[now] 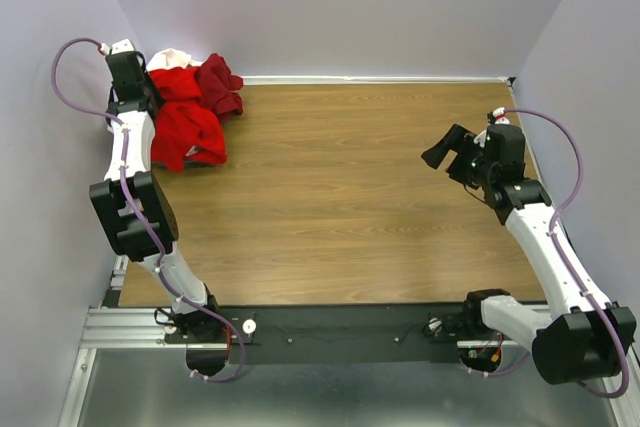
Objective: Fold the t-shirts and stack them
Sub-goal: Grab the tshirt from the pile, then move the tshirt to the center of the board
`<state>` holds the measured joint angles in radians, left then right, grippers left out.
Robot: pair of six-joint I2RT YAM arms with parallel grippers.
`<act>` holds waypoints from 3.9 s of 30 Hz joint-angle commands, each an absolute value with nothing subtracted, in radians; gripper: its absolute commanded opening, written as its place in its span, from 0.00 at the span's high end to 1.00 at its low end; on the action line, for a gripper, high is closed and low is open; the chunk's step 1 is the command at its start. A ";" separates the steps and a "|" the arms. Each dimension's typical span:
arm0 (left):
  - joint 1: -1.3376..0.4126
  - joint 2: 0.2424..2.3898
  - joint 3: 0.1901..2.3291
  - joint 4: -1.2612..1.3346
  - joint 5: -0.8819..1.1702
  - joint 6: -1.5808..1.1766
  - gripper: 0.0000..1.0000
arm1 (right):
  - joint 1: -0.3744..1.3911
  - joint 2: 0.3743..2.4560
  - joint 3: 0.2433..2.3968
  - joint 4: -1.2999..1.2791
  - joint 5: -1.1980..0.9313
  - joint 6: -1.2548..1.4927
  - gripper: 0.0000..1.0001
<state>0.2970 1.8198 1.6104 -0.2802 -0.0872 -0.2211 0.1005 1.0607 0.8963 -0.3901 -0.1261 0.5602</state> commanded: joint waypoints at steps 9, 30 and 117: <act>0.287 1.735 1.739 -0.287 -0.074 -0.279 1.00 | 0.097 1.109 0.914 -0.362 -0.112 0.546 0.00; 0.287 1.761 2.336 -0.068 0.265 -0.660 1.00 | 0.097 1.189 0.988 -0.336 -0.150 0.577 0.00; -0.623 1.284 0.781 -0.069 -0.077 -0.629 0.10 | 0.172 1.244 0.689 -0.337 -0.029 0.687 0.06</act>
<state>-0.6132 1.2812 0.7898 -0.0723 -0.0746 -0.5755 0.1654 1.1912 0.7071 -0.3382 -0.1093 0.6586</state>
